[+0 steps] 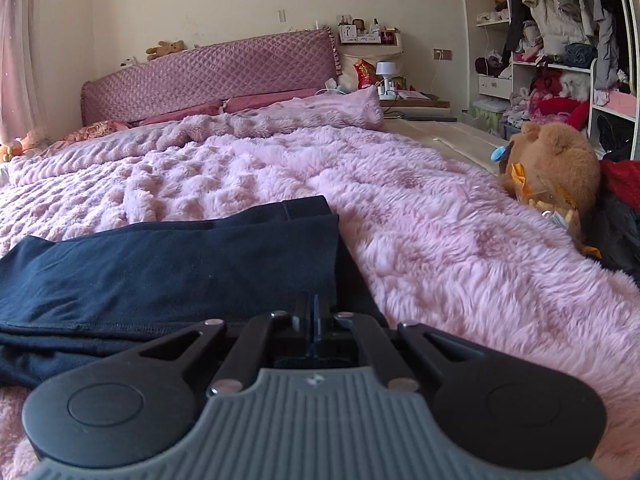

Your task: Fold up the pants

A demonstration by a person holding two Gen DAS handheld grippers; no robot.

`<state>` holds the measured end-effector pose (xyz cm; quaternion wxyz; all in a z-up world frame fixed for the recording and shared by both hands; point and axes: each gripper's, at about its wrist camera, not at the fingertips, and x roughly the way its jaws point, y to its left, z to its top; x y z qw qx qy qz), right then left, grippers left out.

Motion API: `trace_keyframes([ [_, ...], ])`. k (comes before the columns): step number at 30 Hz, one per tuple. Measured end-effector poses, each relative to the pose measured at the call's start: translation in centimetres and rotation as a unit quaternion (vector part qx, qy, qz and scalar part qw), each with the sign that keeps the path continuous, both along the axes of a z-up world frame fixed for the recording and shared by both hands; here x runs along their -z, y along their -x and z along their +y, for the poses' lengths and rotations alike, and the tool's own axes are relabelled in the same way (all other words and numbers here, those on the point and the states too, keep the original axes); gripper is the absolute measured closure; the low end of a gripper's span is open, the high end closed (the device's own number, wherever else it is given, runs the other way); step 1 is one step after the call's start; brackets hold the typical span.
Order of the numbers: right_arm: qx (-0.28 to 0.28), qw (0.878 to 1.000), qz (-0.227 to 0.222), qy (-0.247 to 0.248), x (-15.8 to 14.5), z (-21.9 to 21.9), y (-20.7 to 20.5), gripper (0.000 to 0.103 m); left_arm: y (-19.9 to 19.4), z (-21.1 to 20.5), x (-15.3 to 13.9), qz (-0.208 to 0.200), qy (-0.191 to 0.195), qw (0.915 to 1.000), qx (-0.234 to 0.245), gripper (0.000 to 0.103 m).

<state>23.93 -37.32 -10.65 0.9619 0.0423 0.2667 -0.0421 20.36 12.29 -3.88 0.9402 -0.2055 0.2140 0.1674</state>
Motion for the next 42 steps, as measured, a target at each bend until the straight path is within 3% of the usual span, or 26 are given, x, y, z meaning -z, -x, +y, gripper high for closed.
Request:
trace_keyframes([
  [3, 0.005, 1.000, 0.013, 0.018, 0.3, 0.5, -0.3, 0.103, -4.3, -0.9, 1.8, 0.023, -0.024, 0.9987, 0.038, 0.083],
  [4, 0.006, 1.000, 0.015, 0.022, 0.4, 0.6, -0.4, 0.103, -5.3, -1.2, 2.2, 0.028, -0.033, 0.9977, 0.051, 0.084],
  [8, 0.008, 1.000, 0.017, 0.024, 0.7, 0.7, -0.4, 0.103, -8.2, -2.7, 4.0, 0.037, -0.083, 0.9913, 0.095, 0.084],
  [11, 0.008, 0.999, 0.018, 0.025, 0.9, 0.7, -0.4, 0.103, -10.0, -2.1, 5.7, 0.081, -0.074, 0.9886, 0.103, 0.084],
  [14, 0.006, 1.000, 0.019, 0.024, 1.0, 0.7, -0.5, 0.103, -10.5, -0.9, 7.5, 0.116, -0.070, 0.9851, 0.106, 0.070],
  [21, 0.006, 0.999, 0.022, 0.024, 1.0, 0.7, -0.8, 0.103, -8.0, 1.0, 8.0, 0.104, -0.055, 0.9881, 0.099, 0.050],
  [27, 0.005, 1.000, 0.019, 0.014, 1.3, 0.5, -0.9, 0.103, -6.0, 1.3, 7.8, 0.100, -0.071, 0.9875, 0.098, 0.044],
  [34, 0.004, 1.000, 0.015, 0.016, 1.6, 0.5, -0.9, 0.103, -0.8, 1.7, 8.1, 0.074, -0.047, 0.9923, 0.087, 0.031],
  [38, 0.004, 1.000, 0.013, 0.016, 1.8, 0.4, -0.7, 0.103, 1.8, 1.3, 8.1, 0.067, -0.052, 0.9918, 0.096, 0.029],
  [40, 0.004, 1.000, 0.013, 0.016, 1.8, 0.4, -0.7, 0.103, 2.9, 1.7, 7.9, 0.060, -0.037, 0.9914, 0.111, 0.032],
  [42, 0.005, 1.000, 0.012, 0.016, 1.8, 0.4, -0.7, 0.103, 3.4, 2.8, 7.2, 0.052, 0.020, 0.9847, 0.165, 0.035],
])
